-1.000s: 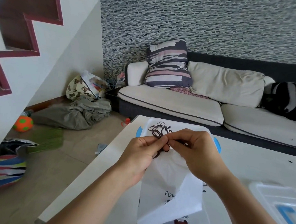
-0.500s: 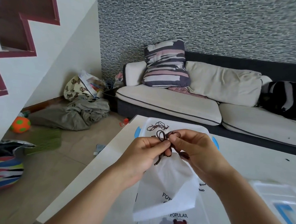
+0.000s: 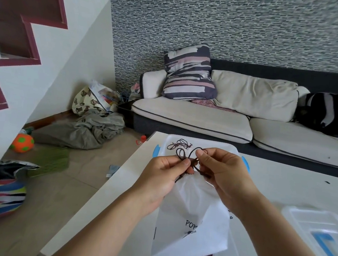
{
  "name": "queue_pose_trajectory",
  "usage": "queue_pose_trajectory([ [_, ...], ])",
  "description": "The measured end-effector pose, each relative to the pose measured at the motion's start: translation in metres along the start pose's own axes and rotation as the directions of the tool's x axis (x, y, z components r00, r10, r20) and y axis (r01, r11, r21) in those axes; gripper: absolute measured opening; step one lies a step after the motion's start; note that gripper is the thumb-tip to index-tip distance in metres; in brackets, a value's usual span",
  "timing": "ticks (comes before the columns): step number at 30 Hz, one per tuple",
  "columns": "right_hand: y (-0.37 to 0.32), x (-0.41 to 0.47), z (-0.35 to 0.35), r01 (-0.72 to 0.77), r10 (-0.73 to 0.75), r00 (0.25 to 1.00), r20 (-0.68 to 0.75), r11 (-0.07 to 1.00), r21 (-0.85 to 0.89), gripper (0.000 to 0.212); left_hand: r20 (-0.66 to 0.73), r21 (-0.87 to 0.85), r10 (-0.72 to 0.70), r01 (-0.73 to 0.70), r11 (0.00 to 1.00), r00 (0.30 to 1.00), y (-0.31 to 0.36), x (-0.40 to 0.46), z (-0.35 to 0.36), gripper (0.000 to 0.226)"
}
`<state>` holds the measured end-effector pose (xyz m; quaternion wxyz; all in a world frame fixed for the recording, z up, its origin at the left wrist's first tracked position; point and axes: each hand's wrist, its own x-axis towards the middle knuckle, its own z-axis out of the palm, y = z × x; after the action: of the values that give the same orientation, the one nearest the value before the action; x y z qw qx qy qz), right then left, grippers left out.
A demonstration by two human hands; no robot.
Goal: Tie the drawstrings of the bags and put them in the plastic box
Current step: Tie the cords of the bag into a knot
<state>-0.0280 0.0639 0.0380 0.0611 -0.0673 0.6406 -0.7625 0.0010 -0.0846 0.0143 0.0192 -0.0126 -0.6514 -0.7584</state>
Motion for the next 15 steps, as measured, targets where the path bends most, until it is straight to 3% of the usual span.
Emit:
queue_pose_trajectory([
  [7, 0.001, 0.000, 0.000, 0.008, -0.003, 0.999, 0.050, 0.995, -0.100, 0.013, 0.008, 0.054, -0.012, 0.012, 0.998, 1.000, 0.000, -0.001, -0.003, 0.036],
  [11, -0.004, 0.000, -0.011, 0.004, 0.013, 0.996, 0.088, 0.982, -0.188, 0.032, -0.054, -0.003, -0.023, 0.023, 1.000, 0.998, -0.001, 0.002, -0.005, 0.037],
  [15, -0.005, -0.002, -0.017, -0.025, 0.065, 0.990, 0.127, 0.954, -0.299, 0.016, -0.071, -0.072, -0.015, 0.010, 0.997, 0.997, 0.000, 0.006, -0.008, 0.039],
])
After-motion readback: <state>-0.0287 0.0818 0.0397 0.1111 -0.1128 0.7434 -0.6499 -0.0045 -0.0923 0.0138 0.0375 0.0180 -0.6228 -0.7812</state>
